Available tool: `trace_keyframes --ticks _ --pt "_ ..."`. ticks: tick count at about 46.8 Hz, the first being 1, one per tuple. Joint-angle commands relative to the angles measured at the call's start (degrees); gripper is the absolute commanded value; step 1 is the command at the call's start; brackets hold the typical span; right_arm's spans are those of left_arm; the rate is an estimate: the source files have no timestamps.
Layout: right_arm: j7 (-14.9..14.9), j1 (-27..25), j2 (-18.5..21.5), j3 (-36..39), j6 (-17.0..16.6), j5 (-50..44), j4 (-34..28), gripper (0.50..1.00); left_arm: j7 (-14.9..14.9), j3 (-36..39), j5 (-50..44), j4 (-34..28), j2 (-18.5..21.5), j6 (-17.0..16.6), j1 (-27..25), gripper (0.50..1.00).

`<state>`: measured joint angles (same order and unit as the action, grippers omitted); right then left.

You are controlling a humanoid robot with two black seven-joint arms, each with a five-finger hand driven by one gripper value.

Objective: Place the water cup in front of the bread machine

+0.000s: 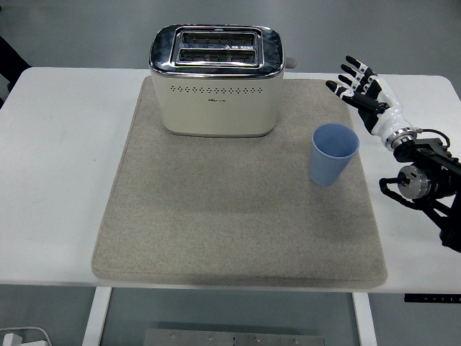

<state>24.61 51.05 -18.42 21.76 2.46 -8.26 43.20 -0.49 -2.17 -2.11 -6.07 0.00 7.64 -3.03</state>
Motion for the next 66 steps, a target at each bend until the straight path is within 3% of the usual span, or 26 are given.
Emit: trace_keyframes --ticks 1,12,18,22,37,42,56,66 --pt "0.00 0.02 -1.43 -0.13 -0.26 -0.09 0.74 0.921 0.05 -0.03 0.00 0.00 0.00 0.00 -0.04 1.000" --pt "0.00 -0.07 -6.62 -0.40 -1.05 -0.09 3.46 0.921 -0.04 -0.03 0.00 0.00 0.00 0.00 -0.04 1.000" --pt "0.61 -2.97 -13.91 -0.49 -1.58 -0.36 10.84 0.921 0.05 -0.03 0.00 0.00 0.00 0.00 0.04 1.000" --pt "0.96 -4.90 -18.92 -0.49 -3.77 -0.71 15.06 0.921 0.05 -0.03 0.00 0.00 0.00 0.00 0.04 1.000" --pt "6.94 -11.75 -30.00 -0.75 -9.49 -6.68 23.50 0.921 0.05 0.06 0.00 0.00 0.00 0.00 0.04 1.000" --pt "8.34 -14.30 -32.37 -0.84 -9.75 -10.72 26.14 0.921 -0.04 -0.03 0.00 0.00 0.00 0.00 0.04 1.000" --pt "10.39 -19.67 -31.32 -0.93 -8.88 -16.88 26.50 0.921 -0.04 -0.03 0.00 0.00 0.00 0.00 -0.04 1.000" --pt "10.39 -20.55 -26.93 -1.01 -5.80 -17.32 26.14 0.921 0.05 0.06 0.00 0.00 0.00 0.00 0.04 1.000"
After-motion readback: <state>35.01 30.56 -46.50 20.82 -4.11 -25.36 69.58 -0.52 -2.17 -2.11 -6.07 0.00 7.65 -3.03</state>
